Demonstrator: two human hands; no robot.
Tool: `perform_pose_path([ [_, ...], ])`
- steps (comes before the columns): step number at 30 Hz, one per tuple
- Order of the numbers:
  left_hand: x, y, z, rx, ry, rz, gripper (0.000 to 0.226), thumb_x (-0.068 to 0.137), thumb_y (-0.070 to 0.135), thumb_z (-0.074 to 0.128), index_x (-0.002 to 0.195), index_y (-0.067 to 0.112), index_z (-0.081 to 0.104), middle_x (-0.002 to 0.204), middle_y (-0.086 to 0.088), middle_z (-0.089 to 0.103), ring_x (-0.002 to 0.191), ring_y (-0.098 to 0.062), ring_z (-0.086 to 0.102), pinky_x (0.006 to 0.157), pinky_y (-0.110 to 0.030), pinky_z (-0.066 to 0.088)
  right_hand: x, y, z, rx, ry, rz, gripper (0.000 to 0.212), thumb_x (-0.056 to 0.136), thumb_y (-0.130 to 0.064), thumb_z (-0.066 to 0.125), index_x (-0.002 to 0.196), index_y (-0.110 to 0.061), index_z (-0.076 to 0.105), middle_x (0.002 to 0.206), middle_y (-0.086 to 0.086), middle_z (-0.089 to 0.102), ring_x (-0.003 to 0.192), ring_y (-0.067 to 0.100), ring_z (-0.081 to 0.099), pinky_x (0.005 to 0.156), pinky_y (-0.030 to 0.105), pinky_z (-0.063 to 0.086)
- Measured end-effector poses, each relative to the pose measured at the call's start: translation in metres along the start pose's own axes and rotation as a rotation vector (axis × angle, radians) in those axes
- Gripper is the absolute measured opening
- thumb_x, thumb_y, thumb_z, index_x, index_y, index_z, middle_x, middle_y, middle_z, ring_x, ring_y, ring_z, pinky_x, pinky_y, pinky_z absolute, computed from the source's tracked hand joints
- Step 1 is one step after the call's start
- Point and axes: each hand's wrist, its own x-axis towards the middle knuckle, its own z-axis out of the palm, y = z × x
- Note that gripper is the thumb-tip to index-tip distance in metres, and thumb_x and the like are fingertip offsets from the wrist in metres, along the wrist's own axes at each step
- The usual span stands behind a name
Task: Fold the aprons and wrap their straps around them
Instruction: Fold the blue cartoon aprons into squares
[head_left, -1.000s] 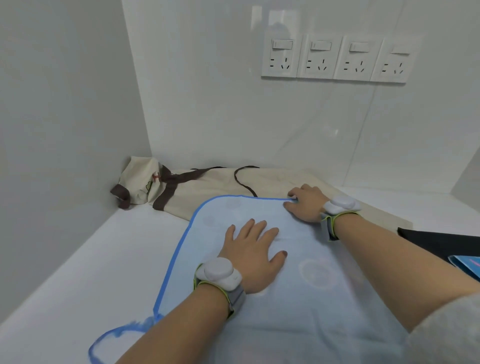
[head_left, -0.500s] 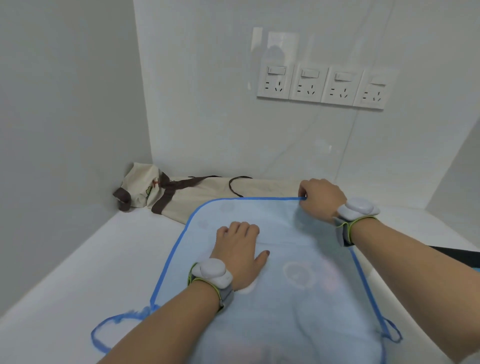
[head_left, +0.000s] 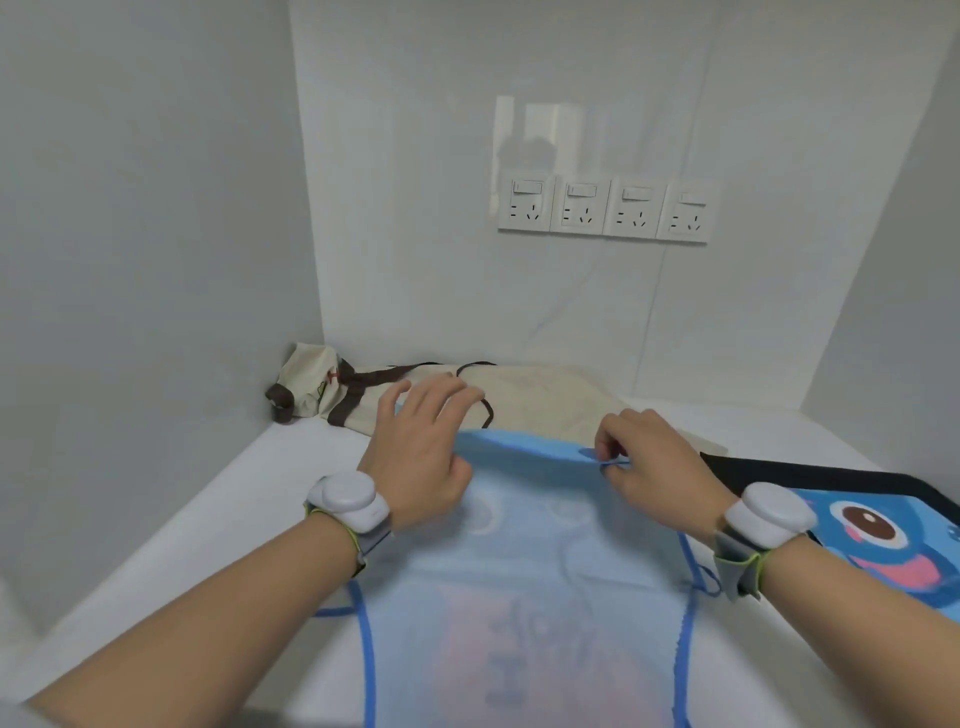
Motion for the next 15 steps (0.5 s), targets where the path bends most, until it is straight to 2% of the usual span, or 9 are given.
perform_pose_path([
  [2,-0.015,0.004,0.0,-0.014,-0.058,0.038,0.055,0.067,0.027,0.051,0.122,0.022,0.055,0.12,0.007,0.057,0.124,-0.017,0.047,0.106,-0.047,0.031,-0.021,-0.002,0.01,0.042,-0.038,-0.005,0.019,0.076,-0.008,0.059,0.08,-0.024,0.05,0.082,-0.011,0.048,0.085,0.016,0.041,0.074,0.03,0.036],
  [4,-0.029,0.009,0.004,-0.031,-0.169,0.031,0.043,0.077,0.035,0.041,0.115,0.024,0.058,0.106,0.008,0.062,0.111,-0.019,0.054,0.097,-0.042,0.037,-0.04,-0.003,0.021,0.054,-0.126,0.004,0.023,0.074,-0.007,0.054,0.079,-0.028,0.047,0.083,-0.013,0.046,0.086,0.016,0.04,0.077,0.029,0.037],
  [7,-0.037,0.014,0.009,-0.088,-0.438,-0.101,0.037,0.091,0.046,0.03,0.11,0.028,0.056,0.099,0.009,0.063,0.096,-0.019,0.056,0.084,-0.035,0.043,-0.058,-0.003,0.029,0.006,-0.306,0.044,0.018,0.076,-0.014,0.049,0.084,-0.03,0.048,0.088,-0.014,0.046,0.089,0.013,0.04,0.081,0.03,0.04],
  [9,-0.034,0.015,0.014,-0.125,-0.561,-0.171,0.028,0.095,0.045,0.034,0.107,0.03,0.055,0.098,0.01,0.063,0.092,-0.016,0.056,0.08,-0.034,0.047,-0.054,-0.004,0.024,0.035,-0.313,0.078,0.01,0.08,-0.02,0.049,0.085,-0.028,0.051,0.088,-0.014,0.051,0.09,0.012,0.044,0.081,0.031,0.042],
  [10,-0.031,0.014,0.017,-0.139,-0.579,-0.19,0.025,0.096,0.043,0.037,0.106,0.031,0.055,0.097,0.01,0.064,0.089,-0.015,0.057,0.078,-0.034,0.049,-0.049,-0.003,0.022,0.053,-0.281,0.089,0.006,0.083,-0.023,0.049,0.083,-0.027,0.054,0.087,-0.014,0.054,0.089,0.011,0.046,0.081,0.032,0.044],
  [12,-0.021,0.011,0.021,-0.165,-0.55,-0.223,0.021,0.096,0.038,0.04,0.107,0.03,0.056,0.094,0.01,0.065,0.087,-0.016,0.058,0.077,-0.034,0.05,-0.032,0.002,0.019,0.052,-0.207,0.117,0.012,0.088,-0.029,0.048,0.082,-0.025,0.058,0.085,-0.011,0.058,0.087,0.013,0.051,0.08,0.034,0.046],
  [15,0.004,0.003,0.032,-0.166,-0.446,-0.27,0.022,0.096,0.029,0.042,0.11,0.025,0.059,0.1,0.003,0.064,0.098,-0.023,0.057,0.084,-0.036,0.046,-0.002,0.014,0.024,0.007,-0.153,0.183,0.018,0.091,-0.028,0.046,0.09,-0.022,0.063,0.092,-0.003,0.061,0.092,0.02,0.054,0.081,0.035,0.045],
])
